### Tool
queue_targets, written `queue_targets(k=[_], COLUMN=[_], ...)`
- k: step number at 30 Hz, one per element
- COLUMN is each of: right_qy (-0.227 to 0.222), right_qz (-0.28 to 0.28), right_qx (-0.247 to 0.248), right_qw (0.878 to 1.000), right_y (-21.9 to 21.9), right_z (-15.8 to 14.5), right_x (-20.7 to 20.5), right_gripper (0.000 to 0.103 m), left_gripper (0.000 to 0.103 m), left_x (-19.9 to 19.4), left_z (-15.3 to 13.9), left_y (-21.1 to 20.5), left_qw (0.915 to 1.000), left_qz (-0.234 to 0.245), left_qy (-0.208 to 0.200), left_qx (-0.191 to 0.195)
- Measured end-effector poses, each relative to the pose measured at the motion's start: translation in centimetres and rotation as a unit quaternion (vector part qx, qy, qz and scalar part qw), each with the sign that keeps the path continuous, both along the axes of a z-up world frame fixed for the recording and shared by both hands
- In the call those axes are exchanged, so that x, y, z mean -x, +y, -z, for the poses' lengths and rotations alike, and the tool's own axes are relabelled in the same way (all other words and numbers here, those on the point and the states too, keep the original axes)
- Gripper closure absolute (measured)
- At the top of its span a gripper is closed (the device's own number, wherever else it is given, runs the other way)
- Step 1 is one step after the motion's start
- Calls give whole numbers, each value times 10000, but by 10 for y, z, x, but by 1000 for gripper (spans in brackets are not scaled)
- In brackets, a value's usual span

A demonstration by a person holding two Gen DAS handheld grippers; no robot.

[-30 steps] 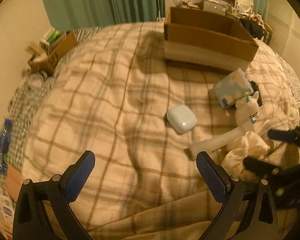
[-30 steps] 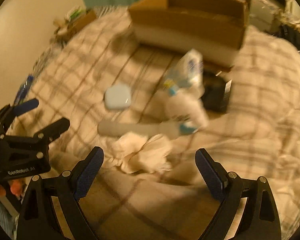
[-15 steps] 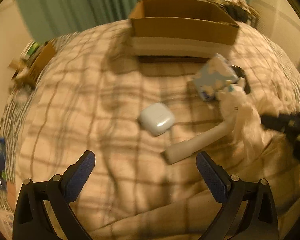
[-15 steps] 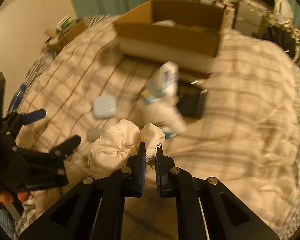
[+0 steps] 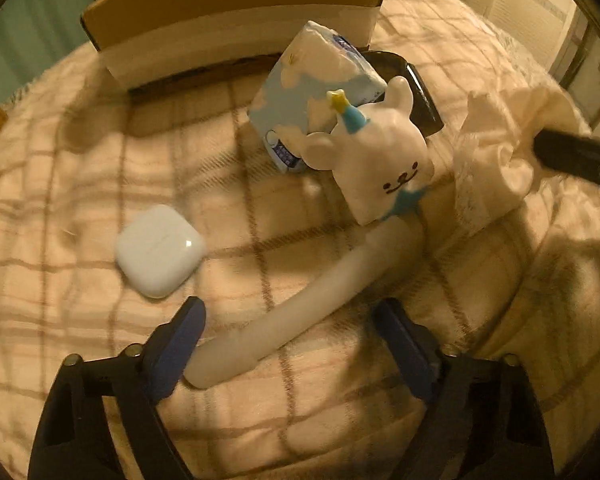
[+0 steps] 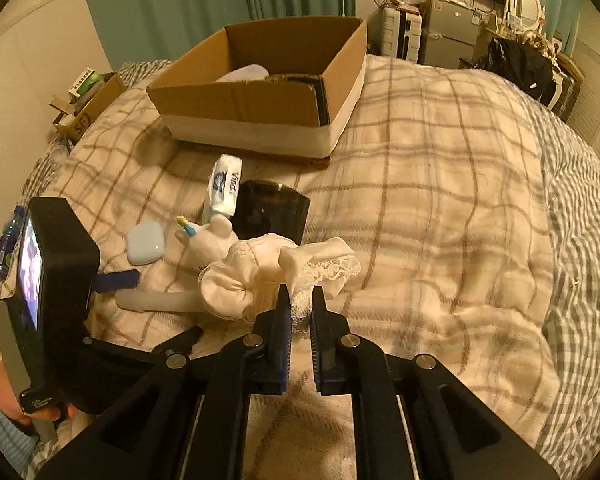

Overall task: Organize objects
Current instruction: 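Grasp the white lace cloth with the right gripper while the left gripper grasps the long white plush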

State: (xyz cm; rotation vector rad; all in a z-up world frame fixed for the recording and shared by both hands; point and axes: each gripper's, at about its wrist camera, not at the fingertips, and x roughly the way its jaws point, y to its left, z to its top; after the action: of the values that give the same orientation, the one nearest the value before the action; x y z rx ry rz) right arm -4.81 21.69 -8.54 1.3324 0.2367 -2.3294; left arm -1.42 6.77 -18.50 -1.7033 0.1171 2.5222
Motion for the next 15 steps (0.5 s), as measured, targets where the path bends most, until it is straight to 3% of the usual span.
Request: queue_targets(k=[2, 3, 4, 7, 10, 15], right_qy=[-15, -6, 8, 57, 49, 204], right_qz=[-24, -35, -44, -63, -38, -32], right_qx=[-32, -49, -61, -68, -4, 97], right_qw=[10000, 10000, 10000, 9999, 10000, 9997], right_y=[-1, -2, -3, -3, -2, -2], right_z=[3, 3, 3, -1, -10, -36], right_x=[0, -1, -2, -7, -13, -26], right_gripper=[95, 96, 96, 96, 96, 96], left_gripper=[51, 61, 80, 89, 91, 93], left_x=[1, 0, -1, -5, -10, -24], left_z=[-2, -3, -4, -9, -21, -51], left_y=[-4, -4, -4, 0, -4, -11], left_qw=[10000, 9999, 9998, 10000, 9997, 9992], left_qz=[-35, -8, 23, 54, -178, -352], left_qy=[3, -18, -33, -34, -112, 120], left_qx=[-88, -164, -219, -70, -117, -126])
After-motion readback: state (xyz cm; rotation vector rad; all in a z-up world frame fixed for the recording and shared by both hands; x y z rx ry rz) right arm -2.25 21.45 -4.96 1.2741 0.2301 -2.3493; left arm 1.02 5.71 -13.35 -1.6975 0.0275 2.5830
